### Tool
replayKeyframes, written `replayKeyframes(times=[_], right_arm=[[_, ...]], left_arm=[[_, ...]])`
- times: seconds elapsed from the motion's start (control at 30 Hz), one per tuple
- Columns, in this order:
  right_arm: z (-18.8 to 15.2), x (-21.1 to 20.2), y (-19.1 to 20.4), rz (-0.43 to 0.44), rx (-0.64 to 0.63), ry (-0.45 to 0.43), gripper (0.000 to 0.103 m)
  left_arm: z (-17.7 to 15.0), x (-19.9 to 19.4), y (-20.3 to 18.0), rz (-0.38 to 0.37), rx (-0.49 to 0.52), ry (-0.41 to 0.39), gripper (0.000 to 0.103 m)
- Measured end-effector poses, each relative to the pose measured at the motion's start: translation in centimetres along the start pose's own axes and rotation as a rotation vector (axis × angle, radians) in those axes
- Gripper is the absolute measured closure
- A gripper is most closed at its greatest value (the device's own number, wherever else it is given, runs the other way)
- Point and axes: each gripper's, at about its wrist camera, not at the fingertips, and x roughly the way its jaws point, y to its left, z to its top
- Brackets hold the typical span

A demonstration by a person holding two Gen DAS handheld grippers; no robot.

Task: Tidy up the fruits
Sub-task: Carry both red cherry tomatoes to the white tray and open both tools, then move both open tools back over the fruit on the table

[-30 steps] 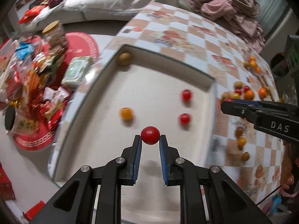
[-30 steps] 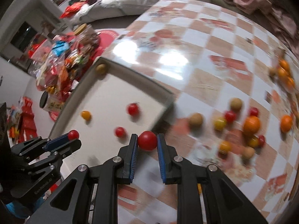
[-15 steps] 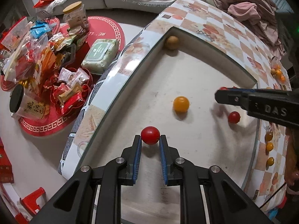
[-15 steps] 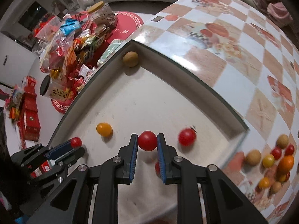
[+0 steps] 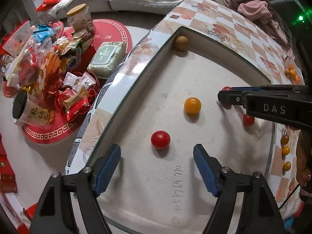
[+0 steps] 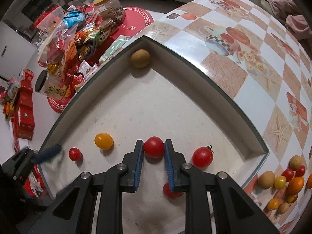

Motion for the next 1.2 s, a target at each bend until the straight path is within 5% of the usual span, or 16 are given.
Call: replayKeyframes(times=[0.1, 0.2, 0.37, 0.43, 0.87, 1.2], right_arm=[[0.0, -0.1, -0.1, 0.007, 0.004, 0.0, 0.073], [0.0, -0.5, -0.1, 0.011, 0.013, -0.014, 0.041], [0.0, -2.0, -0.3, 0.032, 0.03, -0.054, 0.036], [0.1, -2.8, -0.5, 0.042, 0.045, -0.072, 0.021], [-1.5, -6.7, -3.9, 0.055, 0.17, -0.143, 0.021], [-6.6, -8.2, -9.3, 0.016, 0.317, -0.137, 0.021]], left_arm=[[-0.1, 0.3, 0.1, 0.001, -0.003, 0.026, 0.026], [-0.1, 0.4, 0.2, 0.008, 0.002, 0.037, 0.026], [-0.2, 0.5, 0.0, 0.013, 0.006, 0.059, 0.026], [-0.2, 0.4, -0.2, 0.021, 0.013, 0.067, 0.026], [0.7, -0.7, -3.0, 0.027, 0.091, 0.078, 0.026], [2.7, -2.8, -8.8, -0.019, 0.183, 0.033, 0.026]])
